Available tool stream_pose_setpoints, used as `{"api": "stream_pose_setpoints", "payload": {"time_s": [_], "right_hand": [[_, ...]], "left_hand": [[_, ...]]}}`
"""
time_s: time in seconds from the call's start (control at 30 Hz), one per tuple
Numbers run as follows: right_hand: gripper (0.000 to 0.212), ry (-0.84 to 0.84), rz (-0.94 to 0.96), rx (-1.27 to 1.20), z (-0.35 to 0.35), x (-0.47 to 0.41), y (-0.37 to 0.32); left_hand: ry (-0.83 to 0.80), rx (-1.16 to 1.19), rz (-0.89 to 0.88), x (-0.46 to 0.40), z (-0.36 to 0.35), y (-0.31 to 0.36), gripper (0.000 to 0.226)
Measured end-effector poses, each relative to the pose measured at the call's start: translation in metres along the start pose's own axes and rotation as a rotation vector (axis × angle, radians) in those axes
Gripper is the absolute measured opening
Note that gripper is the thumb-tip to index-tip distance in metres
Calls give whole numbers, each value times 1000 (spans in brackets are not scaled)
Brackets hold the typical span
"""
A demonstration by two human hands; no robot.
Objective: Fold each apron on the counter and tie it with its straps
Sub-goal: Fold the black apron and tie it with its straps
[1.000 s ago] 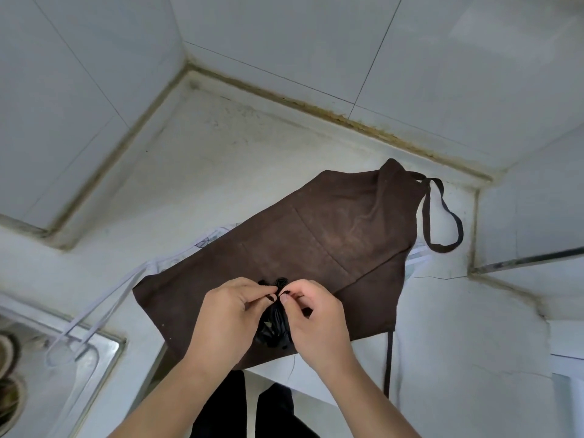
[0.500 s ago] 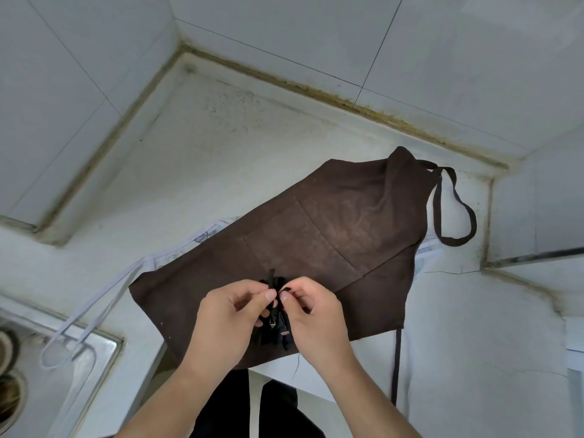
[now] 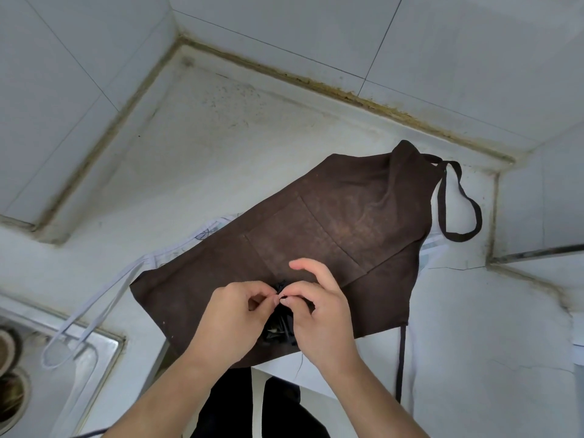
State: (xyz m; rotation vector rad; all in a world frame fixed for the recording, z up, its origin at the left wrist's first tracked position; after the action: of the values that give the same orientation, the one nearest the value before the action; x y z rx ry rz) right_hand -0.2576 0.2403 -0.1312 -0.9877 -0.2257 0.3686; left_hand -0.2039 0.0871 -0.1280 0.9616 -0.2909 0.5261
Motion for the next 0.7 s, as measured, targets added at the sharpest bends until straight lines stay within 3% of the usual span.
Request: {"api": "stream_pose_setpoints", "payload": {"time_s": [0.2, 0.43, 0.7], "right_hand": [[18, -61, 49, -9, -2, -8, 10], [17, -60, 146, 120, -4, -10, 6], [18, -69, 138, 198, -6, -7, 6]], "left_hand": [[-100, 41, 2, -1, 0, 0, 15], [6, 24, 29, -3, -7, -2, 16], [56, -58, -96, -4, -11, -6, 23]]}}
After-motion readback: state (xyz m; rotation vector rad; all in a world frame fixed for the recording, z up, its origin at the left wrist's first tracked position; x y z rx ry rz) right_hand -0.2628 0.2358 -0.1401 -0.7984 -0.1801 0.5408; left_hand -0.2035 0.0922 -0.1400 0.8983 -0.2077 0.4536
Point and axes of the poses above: each hand's wrist, its own x-axis away from the middle knuckle, its own z-axis out of the back of the hand, y = z × x, the point moved 3 cm from there along -x, towards the middle knuckle, and after that the axes turned 4 degrees about z, right-handed, at the moved point
